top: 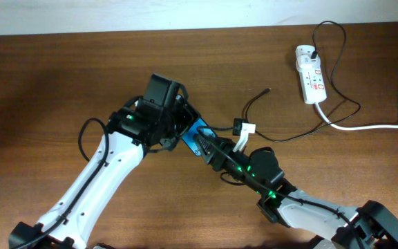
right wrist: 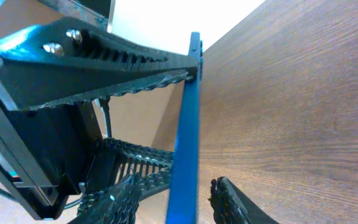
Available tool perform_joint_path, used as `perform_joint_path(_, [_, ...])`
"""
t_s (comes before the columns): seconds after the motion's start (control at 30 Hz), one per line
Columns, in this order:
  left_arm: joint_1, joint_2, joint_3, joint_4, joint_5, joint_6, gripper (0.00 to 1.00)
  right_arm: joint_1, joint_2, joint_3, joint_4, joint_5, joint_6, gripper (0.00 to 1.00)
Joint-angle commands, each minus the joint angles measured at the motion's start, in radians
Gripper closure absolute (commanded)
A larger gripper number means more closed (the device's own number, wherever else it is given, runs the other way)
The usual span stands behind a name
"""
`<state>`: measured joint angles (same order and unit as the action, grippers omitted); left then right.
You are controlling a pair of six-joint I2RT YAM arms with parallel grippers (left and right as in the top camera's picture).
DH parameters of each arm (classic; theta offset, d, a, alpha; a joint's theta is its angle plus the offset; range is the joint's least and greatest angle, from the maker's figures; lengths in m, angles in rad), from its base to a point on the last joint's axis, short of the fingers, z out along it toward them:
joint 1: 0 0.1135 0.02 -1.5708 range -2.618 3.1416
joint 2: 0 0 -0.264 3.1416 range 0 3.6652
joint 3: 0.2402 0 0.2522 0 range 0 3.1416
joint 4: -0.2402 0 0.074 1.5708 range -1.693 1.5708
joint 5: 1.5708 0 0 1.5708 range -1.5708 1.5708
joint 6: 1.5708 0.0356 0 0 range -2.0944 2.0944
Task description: Plug charger to phone and switch on socket
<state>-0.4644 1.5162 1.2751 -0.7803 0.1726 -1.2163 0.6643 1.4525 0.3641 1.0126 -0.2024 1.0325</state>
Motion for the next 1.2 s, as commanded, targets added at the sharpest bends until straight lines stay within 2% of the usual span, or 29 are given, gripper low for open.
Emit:
perform_joint_path(0.0, [-0.011,-0.002,0.001,0.010,-0.024,-0.007,0.67,0.023,0.007,0.020,0.005,0.042,0.005,0.57])
perform_joint_path(0.27, [-0.017,-0.002,0.001,0.010,-0.024,-0.007,0.66,0.024,0.007,0.020,0.005,0.042,0.005,0.71])
perform_joint_path(1.17, [-0.020,-0.002,0.001,0.009,-0.024,-0.007,0.62,0.025,0.007,0.023,0.017,0.027,0.005,0.87])
